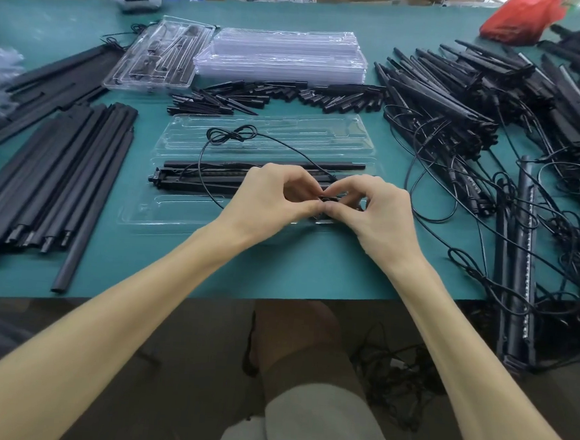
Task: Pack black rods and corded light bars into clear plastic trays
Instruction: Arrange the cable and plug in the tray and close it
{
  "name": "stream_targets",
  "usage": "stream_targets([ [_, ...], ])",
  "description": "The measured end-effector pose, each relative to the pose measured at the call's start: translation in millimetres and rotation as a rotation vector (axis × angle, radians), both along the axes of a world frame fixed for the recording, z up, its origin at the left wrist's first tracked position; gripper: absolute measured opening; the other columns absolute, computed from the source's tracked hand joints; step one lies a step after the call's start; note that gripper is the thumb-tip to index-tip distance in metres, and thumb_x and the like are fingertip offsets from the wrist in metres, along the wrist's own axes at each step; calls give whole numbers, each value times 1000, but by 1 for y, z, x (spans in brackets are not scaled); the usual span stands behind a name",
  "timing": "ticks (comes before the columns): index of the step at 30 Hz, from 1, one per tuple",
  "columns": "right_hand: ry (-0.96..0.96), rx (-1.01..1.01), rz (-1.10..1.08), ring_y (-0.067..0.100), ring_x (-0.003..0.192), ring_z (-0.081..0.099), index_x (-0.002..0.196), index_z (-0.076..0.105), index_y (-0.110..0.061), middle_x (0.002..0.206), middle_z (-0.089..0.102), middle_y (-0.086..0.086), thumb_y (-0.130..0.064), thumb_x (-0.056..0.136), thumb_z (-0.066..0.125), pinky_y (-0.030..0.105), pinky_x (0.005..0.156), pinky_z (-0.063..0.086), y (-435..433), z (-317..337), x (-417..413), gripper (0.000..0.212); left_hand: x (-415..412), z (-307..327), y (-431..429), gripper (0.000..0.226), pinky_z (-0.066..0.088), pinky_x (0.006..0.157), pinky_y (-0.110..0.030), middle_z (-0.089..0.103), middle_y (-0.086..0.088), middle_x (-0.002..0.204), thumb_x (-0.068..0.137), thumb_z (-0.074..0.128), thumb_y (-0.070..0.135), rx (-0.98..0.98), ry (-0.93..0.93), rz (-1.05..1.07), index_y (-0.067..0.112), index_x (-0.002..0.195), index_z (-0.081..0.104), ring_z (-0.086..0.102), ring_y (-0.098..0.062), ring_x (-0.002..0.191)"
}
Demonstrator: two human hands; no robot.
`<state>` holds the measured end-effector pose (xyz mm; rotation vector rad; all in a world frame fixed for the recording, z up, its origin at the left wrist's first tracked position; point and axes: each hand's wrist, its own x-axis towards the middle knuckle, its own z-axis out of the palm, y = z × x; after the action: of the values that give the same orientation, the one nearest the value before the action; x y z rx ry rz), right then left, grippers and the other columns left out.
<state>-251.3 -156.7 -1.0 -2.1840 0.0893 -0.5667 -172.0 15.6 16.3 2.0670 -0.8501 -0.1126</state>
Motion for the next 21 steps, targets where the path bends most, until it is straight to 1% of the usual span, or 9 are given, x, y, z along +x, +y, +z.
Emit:
stream_targets([
  [4, 33, -4, -33, -1, 73, 58, 88, 77, -23, 79, 68, 1, -20, 76, 86, 5, 69, 36, 0, 1, 0, 15, -2, -3, -6, 23, 51, 72, -13, 76, 8, 80, 77, 87, 24, 12, 22, 19, 16, 95, 75, 70, 2, 74],
  [7, 29, 34, -34, 1, 66, 58, 82, 76, -20, 72, 68, -6, -18, 76, 84, 8, 65, 38, 0, 0, 1, 11, -1, -4, -9, 20, 47, 68, -9, 76, 9, 78, 78, 86, 16, 25, 49, 15, 16, 95, 76, 68, 3, 71],
  [9, 31, 43, -47, 3, 65, 59, 82, 75, -22, 68, 67, -11, -21, 80, 81, 14, 65, 41, 0, -1, 1, 7, 2, -1, -10, 20, 45, 67, -7, 76, 11, 78, 77, 85, 12, 64, 50, 7, 19, 95, 78, 67, 5, 69],
  [11, 51, 10, -72, 5, 70, 61, 84, 74, -25, 73, 69, -11, -27, 83, 79, 23, 71, 46, 0, -1, 1, 5, 4, 1, -11, 21, 47, 68, -7, 76, 12, 77, 77, 84, 10, 87, 60, 1, 22, 94, 79, 68, 5, 70],
  [13, 60, -24, -74, 7, 73, 62, 85, 73, -25, 77, 70, -11, -27, 84, 78, 29, 75, 49, 0, -1, 1, 6, 5, 2, -11, 21, 47, 68, -8, 75, 12, 76, 77, 84, 11, 100, 65, -5, 23, 93, 79, 68, 5, 69],
  [14, 55, -23, -63, 8, 74, 61, 86, 73, -25, 79, 70, -11, -24, 83, 78, 29, 75, 50, 0, -1, 1, 6, 5, 3, -12, 20, 47, 68, -9, 75, 13, 76, 77, 84, 12, 109, 61, -7, 23, 93, 79, 67, 6, 68],
  [15, 45, -7, -45, 9, 75, 61, 87, 72, -23, 81, 70, -10, -20, 83, 79, 26, 74, 49, 1, -1, 1, 8, 4, 3, -12, 19, 46, 68, -9, 75, 13, 77, 78, 84, 13, 118, 56, -9, 23, 94, 79, 66, 6, 68],
  [18, 25, 18, -21, 12, 83, 60, 98, 70, -18, 92, 68, -5, -13, 82, 80, 11, 71, 40, 0, -1, 2, 20, 4, 3, -12, 17, 43, 65, -10, 74, 14, 77, 79, 83, 16, 136, 41, -15, 23, 94, 79, 59, 7, 62],
  [21, 35, -53, -56, 12, 95, 52, 105, 70, -20, 104, 60, -5, -19, 82, 81, 6, 78, 35, -1, -2, 3, 26, 1, 1, -11, 16, 46, 68, -22, 69, 13, 81, 81, 82, 19, 151, -19, -9, 25, 95, 79, 53, 0, 62],
])
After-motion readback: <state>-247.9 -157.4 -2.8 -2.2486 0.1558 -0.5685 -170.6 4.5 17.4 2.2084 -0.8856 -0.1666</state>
